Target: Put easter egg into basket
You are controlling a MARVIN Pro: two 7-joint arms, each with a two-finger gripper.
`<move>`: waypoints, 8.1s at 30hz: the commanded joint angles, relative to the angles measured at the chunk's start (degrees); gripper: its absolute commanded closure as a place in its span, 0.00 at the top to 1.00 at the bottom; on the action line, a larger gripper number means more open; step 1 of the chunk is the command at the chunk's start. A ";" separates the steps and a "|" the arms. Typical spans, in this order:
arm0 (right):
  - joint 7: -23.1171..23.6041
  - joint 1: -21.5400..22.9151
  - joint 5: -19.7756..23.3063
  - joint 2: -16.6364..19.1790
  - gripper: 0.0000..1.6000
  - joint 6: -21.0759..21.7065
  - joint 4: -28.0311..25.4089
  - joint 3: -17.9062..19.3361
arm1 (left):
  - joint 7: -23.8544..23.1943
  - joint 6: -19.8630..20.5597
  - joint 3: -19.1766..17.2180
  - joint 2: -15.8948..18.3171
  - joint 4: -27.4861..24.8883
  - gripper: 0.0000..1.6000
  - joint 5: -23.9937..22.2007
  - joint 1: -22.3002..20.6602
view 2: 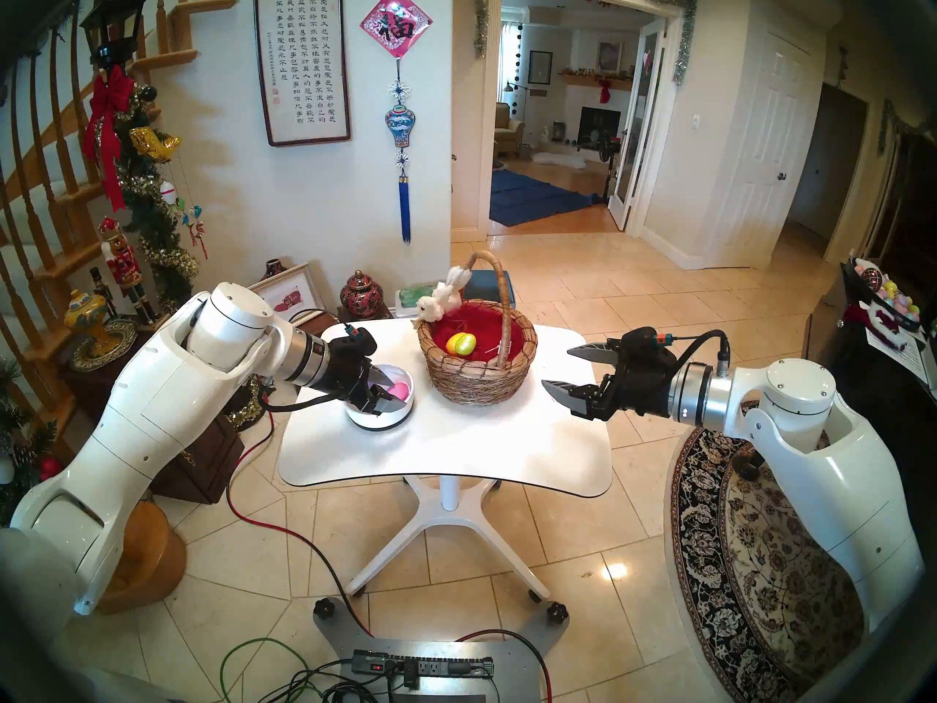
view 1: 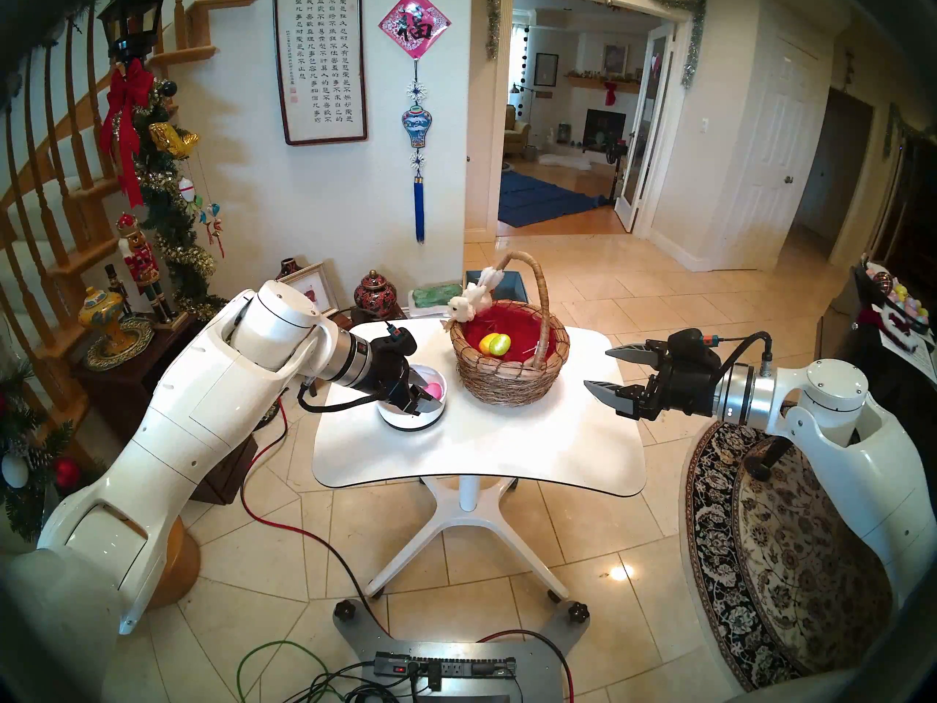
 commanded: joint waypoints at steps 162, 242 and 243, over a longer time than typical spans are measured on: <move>-0.19 -0.05 0.24 0.55 1.00 -0.34 -0.11 0.16 | 0.29 -0.18 -5.81 3.79 -4.25 0.43 0.49 3.77; -0.33 -0.01 0.43 0.71 1.00 -0.41 -0.08 0.00 | 10.39 8.97 3.94 -17.01 11.08 0.45 -5.07 -21.90; -0.33 -0.01 0.44 0.72 1.00 -0.41 -0.08 0.00 | 10.50 8.96 4.19 -17.51 11.70 0.45 -5.02 -22.37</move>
